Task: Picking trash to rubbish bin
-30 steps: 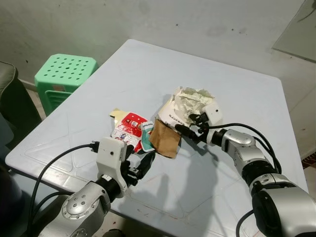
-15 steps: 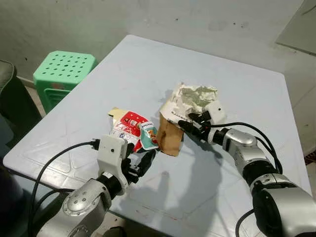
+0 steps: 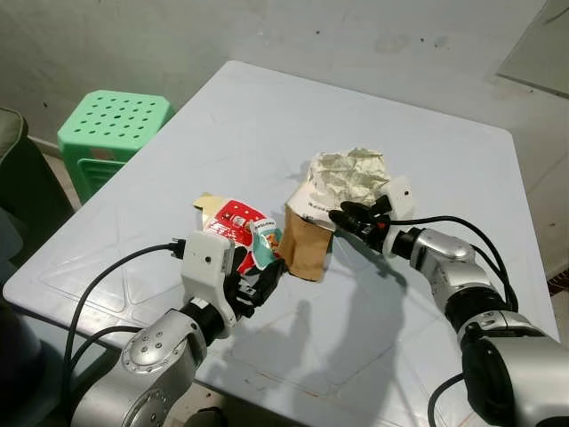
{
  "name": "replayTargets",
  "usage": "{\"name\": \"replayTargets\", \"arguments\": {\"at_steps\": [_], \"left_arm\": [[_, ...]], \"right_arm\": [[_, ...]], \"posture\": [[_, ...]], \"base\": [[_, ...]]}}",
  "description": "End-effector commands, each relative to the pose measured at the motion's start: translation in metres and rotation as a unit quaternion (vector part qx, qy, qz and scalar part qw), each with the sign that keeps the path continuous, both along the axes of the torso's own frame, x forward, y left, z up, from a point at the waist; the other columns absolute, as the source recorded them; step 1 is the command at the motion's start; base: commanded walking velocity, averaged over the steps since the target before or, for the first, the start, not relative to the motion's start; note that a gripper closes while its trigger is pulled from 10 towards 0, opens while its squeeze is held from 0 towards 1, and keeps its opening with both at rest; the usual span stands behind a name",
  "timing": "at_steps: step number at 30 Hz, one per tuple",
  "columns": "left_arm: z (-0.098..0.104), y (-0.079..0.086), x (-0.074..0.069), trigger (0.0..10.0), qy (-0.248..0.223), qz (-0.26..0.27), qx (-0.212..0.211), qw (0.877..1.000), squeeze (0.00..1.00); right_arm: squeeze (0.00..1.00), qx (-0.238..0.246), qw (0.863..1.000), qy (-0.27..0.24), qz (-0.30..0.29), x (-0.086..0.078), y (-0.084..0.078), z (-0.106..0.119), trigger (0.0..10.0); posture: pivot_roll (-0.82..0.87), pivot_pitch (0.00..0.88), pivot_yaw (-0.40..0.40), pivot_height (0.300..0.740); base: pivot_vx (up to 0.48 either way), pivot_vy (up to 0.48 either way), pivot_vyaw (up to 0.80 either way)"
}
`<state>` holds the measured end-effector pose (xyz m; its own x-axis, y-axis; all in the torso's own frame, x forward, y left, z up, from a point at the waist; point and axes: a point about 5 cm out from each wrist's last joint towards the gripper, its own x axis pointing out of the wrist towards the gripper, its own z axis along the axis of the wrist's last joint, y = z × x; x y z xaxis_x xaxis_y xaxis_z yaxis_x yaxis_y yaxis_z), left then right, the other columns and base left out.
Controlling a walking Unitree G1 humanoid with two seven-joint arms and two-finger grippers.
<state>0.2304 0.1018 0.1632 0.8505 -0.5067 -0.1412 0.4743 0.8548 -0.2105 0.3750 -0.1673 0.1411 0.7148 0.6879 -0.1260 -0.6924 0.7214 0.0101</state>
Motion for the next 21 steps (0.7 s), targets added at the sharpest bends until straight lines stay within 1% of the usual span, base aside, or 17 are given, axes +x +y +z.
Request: {"name": "replayTargets", "arguments": {"at_steps": [1, 3, 6, 7, 8, 10, 12, 13, 14, 16, 17, 18, 19, 20, 21], "left_arm": [[0.000, -0.004, 0.002, 10.0, -0.004, -0.009, -0.001, 1.000, 0.00], [0.000, -0.004, 0.005, 10.0, -0.007, -0.010, -0.003, 1.000, 0.00], [0.000, -0.005, 0.007, 10.0, -0.011, -0.011, -0.002, 1.000, 0.00], [0.000, -0.006, 0.008, 10.0, -0.013, -0.012, -0.002, 1.000, 0.00], [0.000, -0.006, 0.008, 10.0, -0.013, -0.012, -0.002, 1.000, 0.00], [0.001, -0.006, 0.011, 10.0, -0.017, -0.010, -0.004, 1.000, 0.00], [0.001, -0.006, 0.011, 10.0, -0.019, -0.010, -0.004, 1.000, 0.00], [0.001, -0.007, 0.013, 10.0, -0.021, -0.010, -0.005, 1.000, 0.00], [0.002, -0.007, 0.013, 10.0, -0.023, -0.009, -0.006, 1.000, 0.00], [0.002, -0.007, 0.014, 10.0, -0.024, -0.009, -0.007, 1.000, 0.00], [0.001, -0.008, 0.014, 10.0, -0.024, -0.010, -0.007, 1.000, 0.00], [0.001, -0.008, 0.014, 10.0, -0.024, -0.010, -0.007, 1.000, 0.00], [0.001, -0.009, 0.014, 10.0, -0.025, -0.011, -0.008, 1.000, 0.00], [0.001, -0.009, 0.014, 10.0, -0.026, -0.011, -0.007, 1.000, 0.00], [0.001, -0.009, 0.014, 10.0, -0.027, -0.011, -0.007, 1.000, 0.00]], "right_arm": [[0.00, 0.009, 1.000, -0.007, 0.002, 0.003, -0.005, 0.009, 0.0], [0.00, 0.021, 0.999, 0.000, 0.024, 0.001, -0.005, 0.011, 0.0], [0.00, 0.022, 0.999, 0.013, 0.043, 0.000, -0.006, 0.011, 0.0], [0.00, 0.038, 0.997, 0.022, 0.061, -0.001, -0.006, 0.012, 0.0], [0.00, 0.042, 0.997, 0.024, 0.065, -0.002, -0.006, 0.012, 0.0], [0.00, 0.071, 0.993, 0.038, 0.090, -0.002, -0.007, 0.017, 0.0], [0.00, 0.076, 0.992, 0.038, 0.090, -0.002, -0.007, 0.018, 0.0], [0.00, 0.090, 0.993, 0.030, 0.075, 0.001, -0.009, 0.023, 0.0], [0.00, 0.095, 0.994, 0.017, 0.042, 0.006, -0.010, 0.029, 0.0], [0.00, 0.101, 0.994, 0.009, 0.026, 0.008, -0.011, 0.033, 0.0], [0.00, 0.088, 0.996, -0.001, 0.000, 0.012, -0.011, 0.036, 10.0], [0.00, 0.088, 0.996, -0.001, 0.000, 0.012, -0.011, 0.036, 10.0], [0.02, 0.087, 0.996, -0.009, -0.024, 0.014, -0.012, 0.039, 10.0], [0.02, 0.094, 0.995, -0.010, -0.028, 0.015, -0.012, 0.040, 10.0], [1.00, 0.102, 0.994, -0.011, -0.033, 0.016, -0.012, 0.041, 10.0]], "posture": [[0.16, 0.118, -0.111, 0.740], [0.16, 0.110, -0.111, 0.740], [0.16, 0.100, -0.112, 0.740], [0.16, 0.095, -0.113, 0.740], [0.16, 0.095, -0.113, 0.740], [0.16, 0.084, -0.117, 0.740], [0.16, 0.084, -0.117, 0.740], [0.16, 0.078, -0.119, 0.740], [0.16, 0.075, -0.119, 0.740], [0.16, 0.074, -0.119, 0.740], [0.16, 0.072, -0.120, 0.740], [0.16, 0.072, -0.120, 0.740], [0.16, 0.071, -0.121, 0.740], [0.16, 0.071, -0.121, 0.740], [0.16, 0.072, -0.122, 0.740]], "base": [[0.000, 0.000, 0.00], [0.000, 0.000, 0.00], [0.000, 0.000, 0.00], [0.000, 0.000, 0.00], [0.000, 0.000, 0.00], [0.000, 0.000, 0.00], [0.000, 0.000, 0.00], [0.000, 0.000, 0.00], [0.000, 0.000, 0.00], [0.000, 0.000, 0.00], [0.000, 0.000, 0.00], [0.000, 0.000, 0.00], [0.000, 0.000, 0.00], [0.000, 0.000, 0.00], [0.000, 0.000, 0.00]]}}
